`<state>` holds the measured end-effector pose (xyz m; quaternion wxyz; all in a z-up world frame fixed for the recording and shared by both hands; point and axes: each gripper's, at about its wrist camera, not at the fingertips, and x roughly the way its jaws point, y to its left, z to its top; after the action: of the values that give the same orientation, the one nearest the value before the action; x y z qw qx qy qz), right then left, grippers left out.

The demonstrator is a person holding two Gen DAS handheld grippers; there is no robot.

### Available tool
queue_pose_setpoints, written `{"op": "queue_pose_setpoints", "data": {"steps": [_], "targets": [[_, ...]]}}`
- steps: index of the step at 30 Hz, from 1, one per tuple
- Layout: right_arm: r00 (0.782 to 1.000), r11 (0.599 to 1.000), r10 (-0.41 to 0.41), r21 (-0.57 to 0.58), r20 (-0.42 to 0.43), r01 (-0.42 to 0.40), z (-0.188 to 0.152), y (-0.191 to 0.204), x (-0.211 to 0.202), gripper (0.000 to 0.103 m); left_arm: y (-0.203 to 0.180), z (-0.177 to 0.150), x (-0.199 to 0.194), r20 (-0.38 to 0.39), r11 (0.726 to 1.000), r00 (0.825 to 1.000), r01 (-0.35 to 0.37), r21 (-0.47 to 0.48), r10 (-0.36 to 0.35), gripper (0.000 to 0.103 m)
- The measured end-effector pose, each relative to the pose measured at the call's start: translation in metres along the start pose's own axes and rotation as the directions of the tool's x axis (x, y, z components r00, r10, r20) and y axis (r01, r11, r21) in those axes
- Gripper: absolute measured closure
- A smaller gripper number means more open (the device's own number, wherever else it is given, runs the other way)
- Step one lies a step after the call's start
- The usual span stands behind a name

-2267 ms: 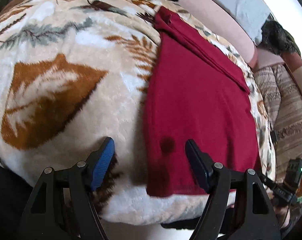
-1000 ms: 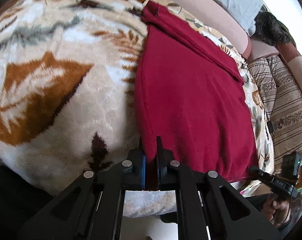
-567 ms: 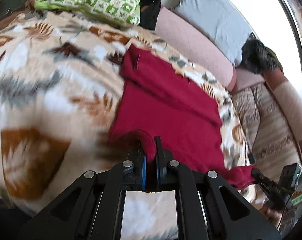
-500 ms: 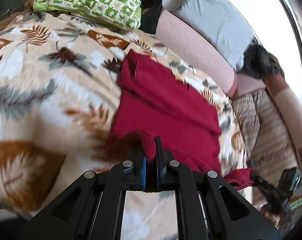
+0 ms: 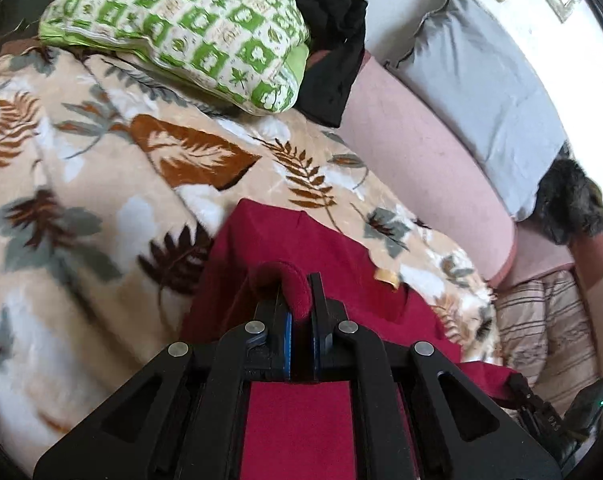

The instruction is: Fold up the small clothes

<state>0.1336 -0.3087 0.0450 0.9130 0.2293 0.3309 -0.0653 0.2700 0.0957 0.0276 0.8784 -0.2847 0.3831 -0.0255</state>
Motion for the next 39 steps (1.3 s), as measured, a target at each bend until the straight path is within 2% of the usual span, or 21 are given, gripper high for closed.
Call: {"op": "queue_pose_setpoints", "data": {"steps": [3,6,8,11,14,16,17,18,22,24,26,27,28,30,32,33,35,36,37,39], "targets": [[0.999,0.998,0.011,0.056,-0.039,-0.009,-0.003,-0.017,0.033,0.095,0.007,0.0,0.03,-0.041,1.0,0.999,-0.021,-0.016,0.02,0.097],[0.999,0.997,-0.018,0.068,-0.036,0.02,-0.002,-0.025,0.051,0.095,0.009,0.006,0.046,-0.067,0.999,0.996,-0.053,0.003,0.053,0.094],[1.0,0.997,0.005,0.079,-0.03,-0.002,-0.002,-0.032,0.06,0.094,0.008,0.01,0.052,-0.088,0.999,0.995,-0.036,0.03,0.038,0.09],[0.999,0.995,-0.002,0.096,-0.052,0.007,-0.003,-0.039,0.063,0.087,0.006,0.014,0.048,-0.102,0.998,0.995,-0.014,0.057,0.02,0.089],[0.999,0.993,0.022,0.114,-0.048,-0.017,-0.002,-0.037,0.055,0.077,0.003,0.016,0.04,-0.091,0.998,0.996,0.019,0.059,-0.013,0.069],[0.999,0.995,0.036,0.091,-0.008,-0.035,-0.001,-0.031,0.044,0.058,-0.005,0.018,0.03,-0.037,0.994,0.999,0.03,0.108,-0.026,0.051],[0.999,0.997,0.037,0.069,0.018,-0.038,-0.001,-0.027,0.038,0.056,-0.01,0.019,0.023,-0.002,0.99,0.999,0.033,0.14,-0.033,0.038],[0.999,0.998,0.034,0.053,0.026,-0.035,0.0,-0.024,0.036,0.055,-0.012,0.02,0.019,0.022,0.986,0.999,0.037,0.161,-0.041,0.034],[1.0,1.0,0.017,-0.02,0.017,-0.017,-0.001,-0.014,0.033,0.055,-0.011,0.026,-0.003,0.153,0.988,0.988,0.009,0.156,-0.033,0.034],[1.0,0.996,-0.03,-0.083,0.005,0.03,-0.002,-0.007,0.037,0.055,-0.02,0.021,0.003,0.115,0.979,0.992,0.026,0.201,-0.05,0.037],[0.998,0.986,-0.064,-0.153,-0.02,0.06,-0.004,0.004,0.048,0.056,-0.037,0.009,0.02,0.037,0.955,0.999,0.025,0.295,-0.038,0.049],[0.998,0.983,-0.052,-0.177,-0.047,0.042,-0.004,0.008,0.055,0.063,-0.044,0.002,0.031,0.001,0.941,1.0,0.013,0.339,-0.014,0.053],[0.996,0.981,-0.03,-0.195,-0.081,0.014,-0.005,0.014,0.065,0.07,-0.049,-0.005,0.044,-0.02,0.928,0.999,-0.02,0.372,0.029,0.053],[0.993,0.979,-0.009,-0.202,-0.116,-0.014,-0.003,0.018,0.084,0.07,-0.045,-0.009,0.066,-0.024,0.92,0.994,-0.089,0.381,0.106,0.054],[0.988,0.991,-0.004,-0.132,-0.151,-0.016,-0.001,0.005,0.11,0.07,-0.028,-0.004,0.085,-0.049,0.937,0.987,-0.128,0.324,0.151,0.058],[0.987,0.995,-0.008,-0.097,-0.161,-0.008,-0.001,-0.002,0.118,0.07,-0.018,0.0,0.094,-0.081,0.952,0.985,-0.121,0.283,0.149,0.06],[0.974,1.0,-0.009,0.006,-0.227,0.011,-0.005,-0.03,0.145,0.07,-0.01,0.005,0.102,-0.107,0.962,0.986,-0.098,0.256,0.129,0.06],[0.969,0.999,-0.002,0.043,-0.248,0.013,-0.007,-0.041,0.154,0.076,-0.01,0.006,0.103,-0.109,0.962,0.986,-0.092,0.257,0.124,0.06],[0.974,0.997,0.013,0.077,-0.225,0.005,-0.007,-0.05,0.155,0.085,-0.01,0.007,0.106,-0.112,0.962,0.986,-0.089,0.258,0.121,0.06],[0.975,0.99,0.038,0.143,-0.22,-0.007,-0.004,-0.061,0.156,0.09,-0.01,0.004,0.107,-0.111,0.962,0.987,-0.082,0.259,0.114,0.059]]}}
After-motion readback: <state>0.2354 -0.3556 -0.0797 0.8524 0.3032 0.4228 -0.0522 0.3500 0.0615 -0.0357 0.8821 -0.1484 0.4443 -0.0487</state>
